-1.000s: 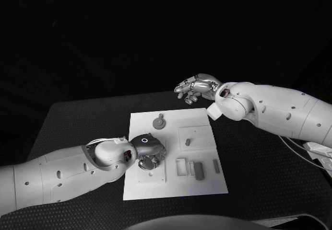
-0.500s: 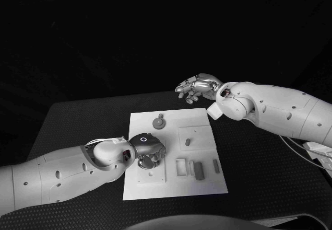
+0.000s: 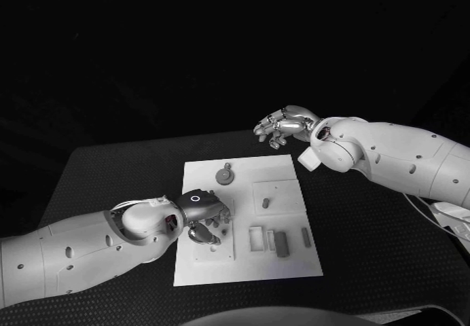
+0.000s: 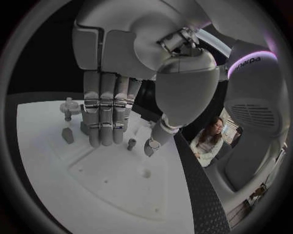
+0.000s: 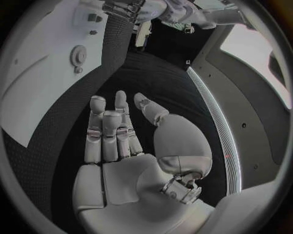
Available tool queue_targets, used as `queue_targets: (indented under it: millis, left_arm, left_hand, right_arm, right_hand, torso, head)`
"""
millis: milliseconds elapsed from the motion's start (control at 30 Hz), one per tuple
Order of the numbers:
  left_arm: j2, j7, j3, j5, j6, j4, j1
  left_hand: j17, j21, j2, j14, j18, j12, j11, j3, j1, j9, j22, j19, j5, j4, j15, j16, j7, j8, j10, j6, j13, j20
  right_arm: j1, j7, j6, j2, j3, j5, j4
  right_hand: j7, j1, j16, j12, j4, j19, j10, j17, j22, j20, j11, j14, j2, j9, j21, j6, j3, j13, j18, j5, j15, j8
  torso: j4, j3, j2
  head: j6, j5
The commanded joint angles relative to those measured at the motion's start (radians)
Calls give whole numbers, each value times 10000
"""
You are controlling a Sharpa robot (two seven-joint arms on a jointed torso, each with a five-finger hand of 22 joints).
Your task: Assemble the parts on the task board
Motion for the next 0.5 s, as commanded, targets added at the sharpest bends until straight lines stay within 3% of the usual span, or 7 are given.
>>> queue_targets:
  millis: [33, 100, 167, 267, 333, 367, 500]
  left_arm:
    - [-190, -5, 60, 550, -207, 248, 29]
    - [-309, -2, 126, 809, -234, 348, 96]
    - [-392, -18, 378, 1037, -193, 394, 101]
    - [-589, -31, 505, 1911, -73, 495, 160]
    - [-750, 33, 756, 3348, 222, 456, 207]
    - [-840, 70, 820, 4122, 328, 433, 233]
    - [-1122, 352, 949, 6506, 568, 227, 343]
  left_hand:
    - [44, -16, -61, -80, 73, 1, 35, -126, -252, -6, -7, -56, -4, 49, 24, -35, 23, -33, -94, -47, 46, -3]
    - [71, -26, -109, -90, 81, -20, 61, -173, -360, -4, -10, -59, -16, 66, 24, -44, 26, -23, -172, -47, 74, -2]
    - [97, -27, -97, -84, 90, -36, 91, -172, -401, 2, -10, -45, -18, 78, 19, -44, 42, -9, -253, -37, 96, -5]
    - [145, -20, 11, -58, 99, -7, 89, -131, -383, 38, -3, -19, -20, 82, 5, -30, 96, 80, -271, 102, 161, -10]
    - [203, -8, 349, -23, 105, 28, 74, 19, -202, 102, 12, 13, -17, 69, -16, -16, 178, 240, -262, 374, 250, -18]
    - [225, -6, 481, -21, 99, 35, 77, 77, -136, 122, 20, 17, -23, 73, -13, -19, 200, 295, -269, 471, 290, -18]
    - [272, -14, 932, -39, 77, 24, 97, 310, 179, 133, 42, -6, -26, 20, -2, -59, 197, 360, -340, 593, 401, -13]
  right_arm:
    - [-1, 167, -216, -59, 5, -1307, 43]
    - [-2, 139, -317, -119, 4, -1830, 122]
    - [-3, 113, -427, -192, 3, -2618, 214]
    - [-5, 68, -516, -258, 0, -3532, 288]
    - [-10, 22, -596, -403, -11, -4560, 436]
    - [-14, -10, -659, -475, -22, -4905, 527]
    - [-60, -111, -802, -788, -122, -6299, 953]
  right_hand:
    - [49, 136, -36, -53, -21, -16, -17, 9, 203, -56, 78, 7, -76, -21, 60, -59, -75, -16, 142, 28, 27, -74]
    - [57, 256, -40, -72, -24, -38, -27, 9, 204, -53, 84, -9, -174, -32, 59, -76, -86, -21, 142, 28, 35, -91]
    - [63, 491, -42, -99, -33, -66, -47, 12, 207, -59, 93, -26, -309, -46, 62, -98, -81, -26, 142, 30, 38, -113]
    - [77, 703, -48, -134, -35, -95, -79, 12, 207, -52, 108, -50, -438, -68, 64, -125, -98, -36, 142, 27, 52, -141]
    - [90, 888, -61, -169, -36, -135, -108, 10, 204, -34, 124, -82, -567, -93, 56, -139, -122, -48, 142, 26, 68, -165]
    - [93, 926, -64, -176, -38, -146, -110, 10, 204, -27, 125, -90, -601, -99, 54, -138, -133, -49, 142, 25, 72, -168]
    - [112, 1018, -83, -212, -34, -184, -139, 4, 199, 5, 143, -127, -736, -137, 44, -165, -189, -62, 142, 22, 91, -204]
  torso:
    - [6, -1, -4]
    - [3, 1, -6]
    - [9, 2, -8]
    - [12, 5, -7]
    - [7, 1, -15]
    - [6, -3, -16]
    - [2, -3, -13]
  head:
    - [37, 0]
    - [65, 22]
    - [86, 30]
    - [110, 33]
    - [163, 22]
    - [178, 15]
    - [248, -5]
